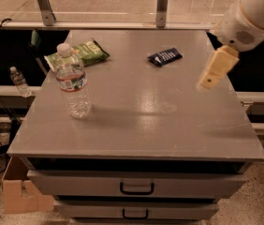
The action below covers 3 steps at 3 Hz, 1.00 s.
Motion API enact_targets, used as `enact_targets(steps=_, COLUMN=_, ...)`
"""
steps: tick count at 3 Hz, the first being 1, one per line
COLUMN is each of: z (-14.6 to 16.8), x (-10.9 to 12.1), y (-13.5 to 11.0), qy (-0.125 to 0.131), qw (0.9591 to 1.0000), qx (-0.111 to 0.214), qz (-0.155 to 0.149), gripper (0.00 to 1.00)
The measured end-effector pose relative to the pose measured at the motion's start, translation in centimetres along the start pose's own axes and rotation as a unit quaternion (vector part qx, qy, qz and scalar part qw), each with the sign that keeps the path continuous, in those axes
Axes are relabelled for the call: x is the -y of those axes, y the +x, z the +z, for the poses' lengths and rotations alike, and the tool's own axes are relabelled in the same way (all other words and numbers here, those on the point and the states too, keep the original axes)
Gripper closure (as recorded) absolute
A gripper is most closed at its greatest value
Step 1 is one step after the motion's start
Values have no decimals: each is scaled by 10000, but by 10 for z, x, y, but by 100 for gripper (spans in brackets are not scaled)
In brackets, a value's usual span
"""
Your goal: Pick rxbar blueberry
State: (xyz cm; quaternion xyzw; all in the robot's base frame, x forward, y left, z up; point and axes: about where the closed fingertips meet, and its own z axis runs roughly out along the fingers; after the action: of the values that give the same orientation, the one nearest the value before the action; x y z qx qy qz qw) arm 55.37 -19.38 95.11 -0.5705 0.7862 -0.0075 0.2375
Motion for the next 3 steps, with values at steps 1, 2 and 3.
enact_targets(steps=1, z=44, x=37, y=-34, qy=68, qw=9984, qx=495, qz=270, gripper=0)
enact_targets(steps=2, z=90, x=72, y=-63, qy=165, qw=9924, qx=1003, qz=688, gripper=0)
enact_targets(steps=3, z=90, x=72, y=-63, qy=164, qw=9924, qx=1003, qz=688, gripper=0)
